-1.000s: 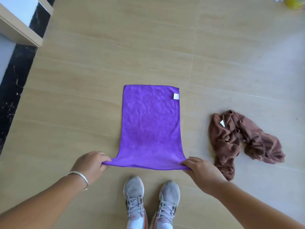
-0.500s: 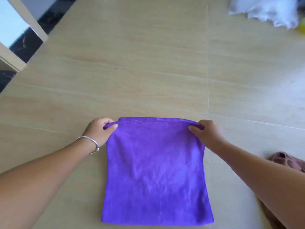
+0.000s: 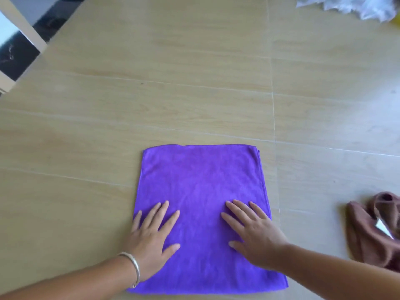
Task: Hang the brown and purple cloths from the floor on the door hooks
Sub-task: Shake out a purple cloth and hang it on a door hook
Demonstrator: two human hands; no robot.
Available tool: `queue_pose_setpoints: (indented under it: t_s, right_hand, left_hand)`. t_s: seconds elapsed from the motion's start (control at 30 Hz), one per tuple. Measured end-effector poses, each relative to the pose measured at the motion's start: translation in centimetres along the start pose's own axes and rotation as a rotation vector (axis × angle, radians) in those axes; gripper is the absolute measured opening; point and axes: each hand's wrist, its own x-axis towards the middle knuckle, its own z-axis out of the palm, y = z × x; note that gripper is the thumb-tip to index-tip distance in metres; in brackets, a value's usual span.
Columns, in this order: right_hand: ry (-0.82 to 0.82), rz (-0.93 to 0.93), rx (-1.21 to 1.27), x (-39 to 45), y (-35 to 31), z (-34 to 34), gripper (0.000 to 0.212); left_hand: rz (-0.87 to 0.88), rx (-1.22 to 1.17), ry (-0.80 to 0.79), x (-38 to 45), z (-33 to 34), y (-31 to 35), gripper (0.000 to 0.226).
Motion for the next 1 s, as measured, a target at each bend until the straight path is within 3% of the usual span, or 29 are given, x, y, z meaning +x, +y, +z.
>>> queue_pose_setpoints:
  t_s: [0.13, 0.3, 0.4, 0.57, 0.63, 0.77, 1.0]
  right_hand:
    - [-0.04, -0.018, -0.091, 3.4, 3.2, -0.7, 0.069]
    - [-0.071, 0.142, -0.108, 7.0, 4.0, -1.5, 0.064]
    - [-0.075, 0.122, -0.059, 4.6, 2.4, -0.5, 0.074]
    - [-0.064, -0.099, -0.131, 0.6, 3.8, 0.7, 0.09]
    - [-0.081, -0.122, -0.16, -0.4, 4.2, 1.2, 0.089]
    - [-0.101, -0.062, -0.171, -0.6, 3.4, 0.7, 0.07]
    - [-0.19, 0.18, -0.089, -4.1, 0.2, -3.9, 0.059]
  left_hand:
    - [-0.014, 0.064, 0.064, 4.1, -0.5, -1.9, 0.077]
    - [-0.101, 0.139, 0.064, 9.1, -3.0, -3.3, 0.072]
    - [0.022, 0.166, 0.075, 6.9, -1.7, -2.1, 0.075]
    - [0.284, 0.265, 0.13, 3.4, 0.6, -3.6, 0.093]
    - [0.32, 0.293, 0.141, 2.9, 0.8, -4.8, 0.09]
    - [0.314, 0.291, 0.143, 2.5, 0.1, -5.2, 0.064]
    - [0.124, 0.216, -0.026, -1.5, -3.7, -3.9, 0.059]
